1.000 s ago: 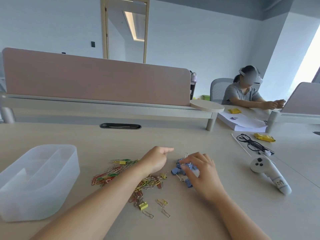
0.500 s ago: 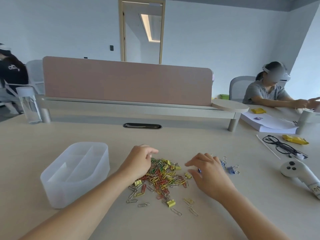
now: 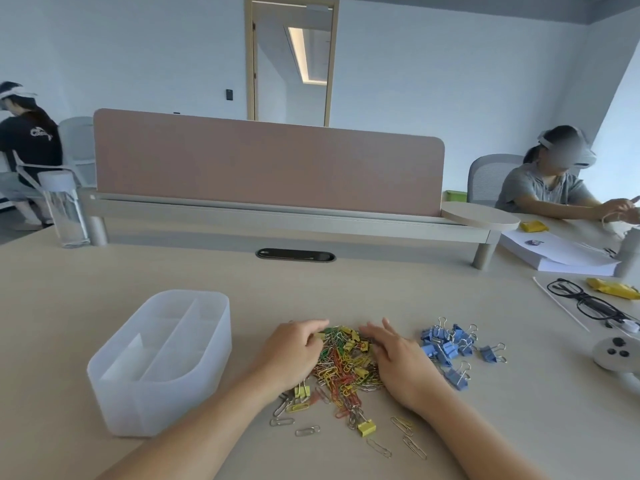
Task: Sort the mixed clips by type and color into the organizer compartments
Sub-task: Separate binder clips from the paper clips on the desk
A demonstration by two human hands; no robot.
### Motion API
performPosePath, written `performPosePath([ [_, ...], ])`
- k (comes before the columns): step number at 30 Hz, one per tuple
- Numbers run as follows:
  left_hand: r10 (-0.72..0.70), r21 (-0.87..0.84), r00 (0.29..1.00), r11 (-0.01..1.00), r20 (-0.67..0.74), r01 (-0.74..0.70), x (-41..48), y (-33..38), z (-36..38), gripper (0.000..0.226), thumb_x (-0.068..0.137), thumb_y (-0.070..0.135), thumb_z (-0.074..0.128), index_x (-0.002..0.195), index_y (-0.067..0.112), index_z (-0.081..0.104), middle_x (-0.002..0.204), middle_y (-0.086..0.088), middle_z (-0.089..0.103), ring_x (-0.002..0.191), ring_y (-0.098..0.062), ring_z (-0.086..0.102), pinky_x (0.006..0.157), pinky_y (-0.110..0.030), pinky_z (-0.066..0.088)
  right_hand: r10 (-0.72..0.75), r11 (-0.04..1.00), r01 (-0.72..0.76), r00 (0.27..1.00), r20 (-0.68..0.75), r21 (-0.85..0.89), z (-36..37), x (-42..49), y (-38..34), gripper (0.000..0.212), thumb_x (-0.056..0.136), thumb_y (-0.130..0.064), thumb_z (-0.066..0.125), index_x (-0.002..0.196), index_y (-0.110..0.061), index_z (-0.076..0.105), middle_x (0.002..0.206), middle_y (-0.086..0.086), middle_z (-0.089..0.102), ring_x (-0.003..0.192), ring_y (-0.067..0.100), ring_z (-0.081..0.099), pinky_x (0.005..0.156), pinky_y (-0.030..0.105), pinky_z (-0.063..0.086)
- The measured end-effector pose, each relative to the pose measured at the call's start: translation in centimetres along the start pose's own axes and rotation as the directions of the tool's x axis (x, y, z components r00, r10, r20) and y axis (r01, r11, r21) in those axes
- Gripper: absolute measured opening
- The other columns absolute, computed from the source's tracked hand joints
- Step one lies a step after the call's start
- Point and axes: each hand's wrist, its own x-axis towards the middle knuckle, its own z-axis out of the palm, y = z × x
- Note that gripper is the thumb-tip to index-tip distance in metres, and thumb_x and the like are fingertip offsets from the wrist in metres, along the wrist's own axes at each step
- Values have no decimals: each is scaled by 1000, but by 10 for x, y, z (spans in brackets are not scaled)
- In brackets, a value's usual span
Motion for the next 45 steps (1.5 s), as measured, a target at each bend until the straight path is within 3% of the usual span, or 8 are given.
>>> performPosePath([
  [4, 65, 90, 996, 994, -67, -59, -5, 8, 1, 46, 95, 35, 53, 140, 38, 46, 128, 24, 58, 113, 7, 49, 93, -10, 34, -26, 999, 28, 999, 39, -42, 0, -4, -10, 43, 103, -23, 40, 145, -35, 41, 153, -11, 34, 143, 14, 30, 116, 27, 20],
  [8, 132, 162, 985, 980, -111, -113, -6, 14, 2, 49, 95, 36, 53, 143, 37, 42, 126, 21, 53, 120, 4, 44, 100, -21, 41, -94, 996, 94, 996, -9, -6, 1, -3, -12, 36, 98, -29, 52, 134, -35, 52, 130, -15, 60, 118, 5, 54, 99, 22, 42],
  [14, 184, 226, 983, 958, -12, -176, 2, 3, 8, 50, 99, 20, 37, 147, 37, 39, 153, 19, 30, 143, -2, 16, 119, -24, 14, -186, 982, 187, 982, -35, 36, 6, 3, -5, 32, 94, -32, 59, 127, -33, 58, 119, -20, 55, 112, -2, 48, 90, 7, 34],
  [24, 218, 235, 965, 955, -144, -181, -2, 10, 7, 28, 96, 23, 55, 118, 36, 67, 120, 22, 65, 114, 0, 53, 104, -28, 39, -12, 928, 65, 989, -145, 366, -4, -1, -4, 10, 78, -25, 80, 79, -29, 70, 91, -11, 64, 85, 0, 61, 76, 11, 46],
  [28, 224, 263, 956, 950, -190, -170, -3, 10, 4, 19, 91, 34, 63, 108, 37, 71, 109, 24, 68, 104, 0, 55, 99, -30, 41, 126, 870, -12, 972, -198, 493, -8, -2, -4, 6, 82, -29, 75, 81, -26, 69, 80, -6, 71, 76, 12, 68, 72, 29, 56],
  [32, 249, 246, 939, 951, -236, -190, -2, 9, 2, 14, 90, 35, 66, 100, 36, 74, 110, 24, 68, 105, -1, 53, 97, -25, 39, 152, 809, 2, 965, -212, 588, -11, -3, -6, 4, 93, -15, 62, 91, -18, 61, 82, -7, 75, 83, 6, 71, 75, 23, 53],
  [40, 226, 316, 970, 930, -88, -188, -3, 10, 4, 45, 97, 30, 47, 142, 39, 43, 149, 23, 36, 137, -4, 27, 116, -32, 24, 84, 958, -22, 975, -208, 287, -20, -8, -5, 25, 96, -4, 42, 90, -24, 55, 66, 0, 52, 49, 7, 41, 48, 20, 34],
  [45, 209, 367, 978, 912, -27, -185, -3, 10, 5, 42, 98, 25, 39, 133, 44, 54, 149, 24, 36, 139, -7, 22, 117, -35, 15, 115, 991, -105, 986, -124, 88, -27, -9, -2, 20, 91, -7, 51, 97, -24, 59, 65, -5, 51, 58, 7, 48, 53, 16, 37],
])
